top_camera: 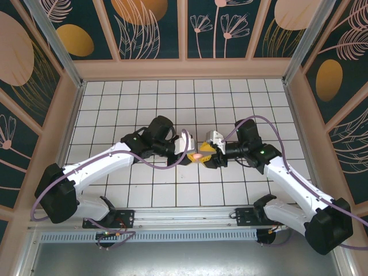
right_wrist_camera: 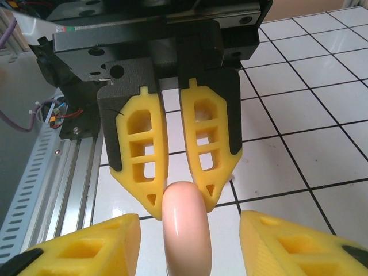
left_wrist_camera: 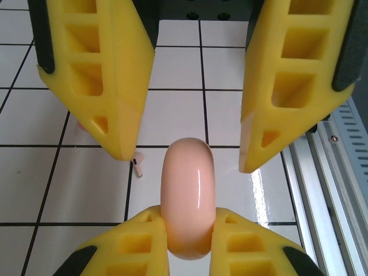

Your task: Insert the wireless bluetooth earbuds into the charging case

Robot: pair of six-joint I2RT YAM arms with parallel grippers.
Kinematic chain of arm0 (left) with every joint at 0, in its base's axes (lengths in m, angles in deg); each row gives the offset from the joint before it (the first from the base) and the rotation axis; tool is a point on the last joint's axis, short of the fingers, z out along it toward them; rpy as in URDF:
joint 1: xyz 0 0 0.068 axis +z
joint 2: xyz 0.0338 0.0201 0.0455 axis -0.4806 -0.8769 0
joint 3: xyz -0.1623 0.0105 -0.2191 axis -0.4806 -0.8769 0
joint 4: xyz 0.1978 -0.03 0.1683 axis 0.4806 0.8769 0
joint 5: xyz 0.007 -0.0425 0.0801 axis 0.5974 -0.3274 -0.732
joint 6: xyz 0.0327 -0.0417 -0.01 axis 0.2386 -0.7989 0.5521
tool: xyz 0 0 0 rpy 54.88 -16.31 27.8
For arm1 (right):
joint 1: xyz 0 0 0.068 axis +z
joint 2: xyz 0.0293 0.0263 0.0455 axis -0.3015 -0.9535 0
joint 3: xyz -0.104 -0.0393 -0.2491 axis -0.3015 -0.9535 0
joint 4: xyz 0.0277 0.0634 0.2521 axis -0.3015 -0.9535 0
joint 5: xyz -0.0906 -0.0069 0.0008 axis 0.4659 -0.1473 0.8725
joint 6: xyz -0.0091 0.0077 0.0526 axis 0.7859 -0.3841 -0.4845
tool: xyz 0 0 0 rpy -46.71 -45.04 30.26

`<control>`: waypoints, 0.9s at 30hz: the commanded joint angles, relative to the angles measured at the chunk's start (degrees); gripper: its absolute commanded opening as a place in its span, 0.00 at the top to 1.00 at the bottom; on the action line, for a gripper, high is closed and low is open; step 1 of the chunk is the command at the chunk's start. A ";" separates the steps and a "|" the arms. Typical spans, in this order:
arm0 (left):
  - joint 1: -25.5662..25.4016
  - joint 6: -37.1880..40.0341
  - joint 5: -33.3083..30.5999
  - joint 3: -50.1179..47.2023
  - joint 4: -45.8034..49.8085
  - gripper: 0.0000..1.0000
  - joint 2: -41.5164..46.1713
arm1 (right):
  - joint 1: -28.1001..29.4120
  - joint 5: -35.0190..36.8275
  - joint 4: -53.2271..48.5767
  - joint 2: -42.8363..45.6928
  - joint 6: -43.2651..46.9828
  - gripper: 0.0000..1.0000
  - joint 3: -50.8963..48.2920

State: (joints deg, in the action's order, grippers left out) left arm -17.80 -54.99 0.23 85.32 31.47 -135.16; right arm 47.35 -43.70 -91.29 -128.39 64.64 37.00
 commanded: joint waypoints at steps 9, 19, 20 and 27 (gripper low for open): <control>-0.55 -1.76 2.10 1.72 -2.12 0.88 1.14 | 0.61 -2.56 -1.06 -0.93 1.75 0.60 1.63; -0.51 -2.98 1.78 0.83 -4.11 0.83 2.34 | 0.61 -3.26 -2.76 -0.44 3.20 0.79 2.12; -0.59 -3.43 1.48 0.31 -4.96 0.76 2.67 | 0.61 -3.38 -2.60 -0.17 3.16 0.80 2.00; -0.25 -7.43 2.11 -7.40 -16.04 0.45 7.77 | -3.38 -8.52 12.03 6.41 -5.94 0.82 -5.45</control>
State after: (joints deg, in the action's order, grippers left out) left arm -18.17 -59.67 1.11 81.23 22.95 -129.90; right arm 46.02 -47.62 -88.38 -125.02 64.03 34.73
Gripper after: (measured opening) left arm 0.543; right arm 0.185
